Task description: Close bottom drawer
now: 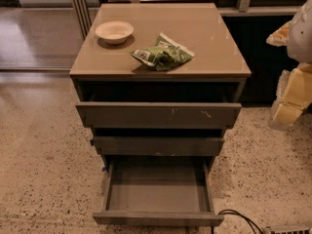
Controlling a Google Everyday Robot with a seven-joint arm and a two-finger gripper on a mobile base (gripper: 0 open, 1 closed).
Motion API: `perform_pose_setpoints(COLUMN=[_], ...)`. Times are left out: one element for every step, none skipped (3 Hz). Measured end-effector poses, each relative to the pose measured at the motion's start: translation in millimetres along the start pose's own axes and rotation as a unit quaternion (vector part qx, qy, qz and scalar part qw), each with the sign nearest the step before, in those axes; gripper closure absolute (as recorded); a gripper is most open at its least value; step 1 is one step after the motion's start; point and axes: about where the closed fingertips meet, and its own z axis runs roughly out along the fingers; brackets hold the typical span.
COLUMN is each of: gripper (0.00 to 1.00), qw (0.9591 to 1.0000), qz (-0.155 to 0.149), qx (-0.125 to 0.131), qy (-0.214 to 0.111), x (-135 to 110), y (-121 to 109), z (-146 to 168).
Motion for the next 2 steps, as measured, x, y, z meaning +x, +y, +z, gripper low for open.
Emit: perform_pose_setpoints(gripper=[0.00,0.00], qw=[1.0000,0.9999], qz=[-0.002,-0.003], qx=[0.000,-0.012], qy=[-0.002,0.004], x=[-0.7,-0.6], y=[3.2,17.1], z=[5.5,26.5])
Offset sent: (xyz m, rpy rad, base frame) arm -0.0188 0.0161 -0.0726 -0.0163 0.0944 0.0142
